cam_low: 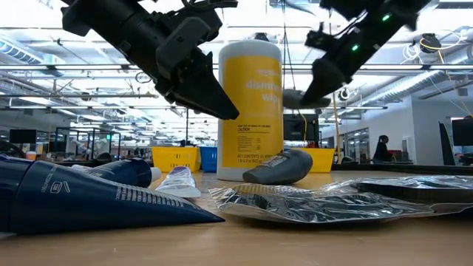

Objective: Pick & Place Travel size toiletries
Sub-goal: Put the deodorant into the right blue basket

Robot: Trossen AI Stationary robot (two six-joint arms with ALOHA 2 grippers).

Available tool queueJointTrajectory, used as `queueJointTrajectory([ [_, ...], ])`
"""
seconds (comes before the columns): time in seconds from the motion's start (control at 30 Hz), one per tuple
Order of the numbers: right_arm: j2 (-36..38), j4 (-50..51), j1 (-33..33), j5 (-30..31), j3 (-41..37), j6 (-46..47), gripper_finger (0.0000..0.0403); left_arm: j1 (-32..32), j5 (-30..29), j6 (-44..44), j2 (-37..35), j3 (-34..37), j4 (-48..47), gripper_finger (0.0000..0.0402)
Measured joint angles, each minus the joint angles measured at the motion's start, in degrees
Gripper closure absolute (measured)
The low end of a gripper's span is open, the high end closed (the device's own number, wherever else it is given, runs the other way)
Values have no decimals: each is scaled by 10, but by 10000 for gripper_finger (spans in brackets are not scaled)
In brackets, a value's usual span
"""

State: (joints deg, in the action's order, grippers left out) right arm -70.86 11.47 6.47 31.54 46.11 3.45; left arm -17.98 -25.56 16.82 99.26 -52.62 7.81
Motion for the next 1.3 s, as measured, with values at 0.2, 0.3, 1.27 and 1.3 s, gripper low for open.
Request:
queueJointTrajectory([
  [0.2, -46, -103, 104, -74, 0, -46, 213, 0, 0, -2, 0, 0, 0, 289],
  [0.3, -75, -148, 147, -140, 0, -45, 213, 0, 0, -2, 0, 0, 1, 289],
  [1.27, -250, -409, 250, -241, 0, -41, 124, 1, 1, -6, 0, 0, 15, 289],
  [1.3, -249, -409, 250, -241, 0, -41, 119, 1, 1, -6, 0, 0, 15, 289],
])
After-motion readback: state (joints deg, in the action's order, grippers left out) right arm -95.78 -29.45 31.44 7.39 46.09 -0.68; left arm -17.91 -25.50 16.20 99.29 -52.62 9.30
